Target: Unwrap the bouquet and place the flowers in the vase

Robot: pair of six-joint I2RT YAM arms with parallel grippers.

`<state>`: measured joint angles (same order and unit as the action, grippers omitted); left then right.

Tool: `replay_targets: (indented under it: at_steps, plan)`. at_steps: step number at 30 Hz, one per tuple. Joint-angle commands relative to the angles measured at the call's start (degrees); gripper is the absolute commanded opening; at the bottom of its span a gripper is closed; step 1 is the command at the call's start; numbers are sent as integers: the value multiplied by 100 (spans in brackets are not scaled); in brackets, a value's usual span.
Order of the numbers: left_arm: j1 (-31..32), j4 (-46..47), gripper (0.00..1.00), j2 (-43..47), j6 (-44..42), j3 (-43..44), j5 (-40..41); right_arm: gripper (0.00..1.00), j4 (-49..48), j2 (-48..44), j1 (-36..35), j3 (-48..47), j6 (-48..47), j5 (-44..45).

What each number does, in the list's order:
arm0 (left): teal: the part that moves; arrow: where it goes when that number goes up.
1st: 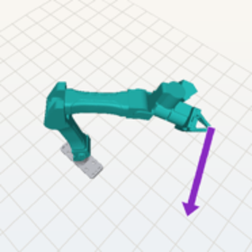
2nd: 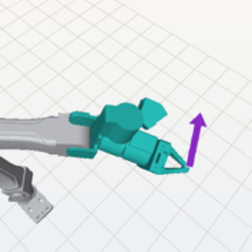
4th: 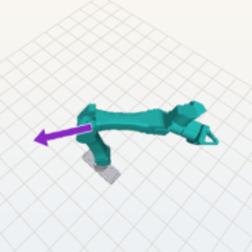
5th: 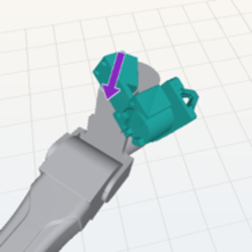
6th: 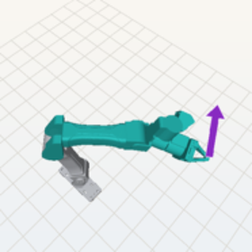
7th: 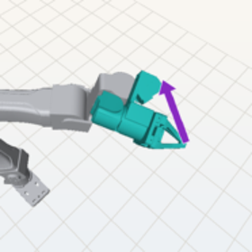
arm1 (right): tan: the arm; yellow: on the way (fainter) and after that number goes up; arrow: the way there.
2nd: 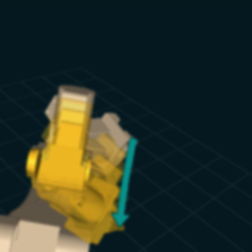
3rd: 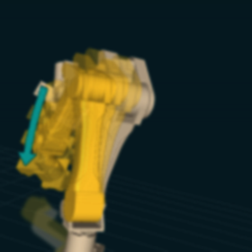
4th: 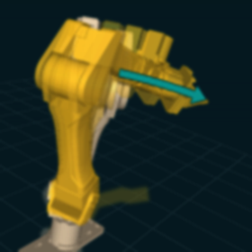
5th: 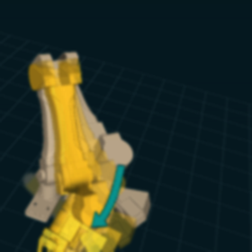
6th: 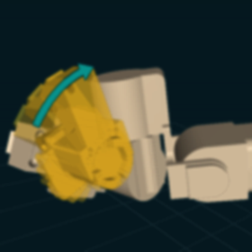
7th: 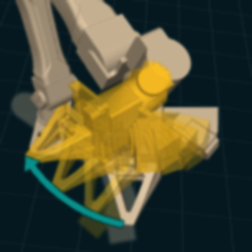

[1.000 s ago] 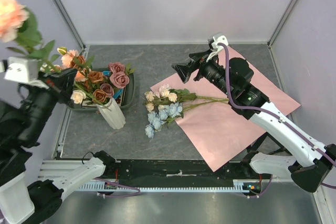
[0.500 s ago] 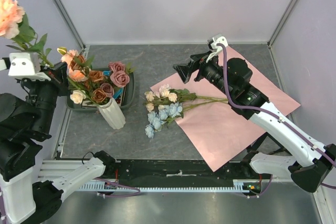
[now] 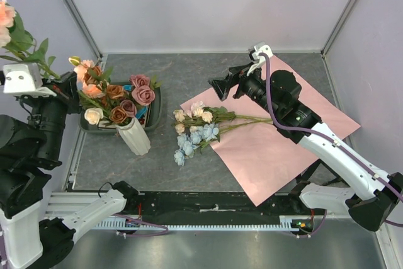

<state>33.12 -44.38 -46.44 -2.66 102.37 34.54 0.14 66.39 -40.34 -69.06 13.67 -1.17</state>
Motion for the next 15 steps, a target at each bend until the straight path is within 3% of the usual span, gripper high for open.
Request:
replay_targets:
  at_steps: [1,15]
  plan:
    - [-8,386,2,125,221,-550,193,94,-111,-100,17,50,-14,47]
    - [-8,1747,2,1408,1294,-3801,1300,95,-102,-162,52,261,-5,82]
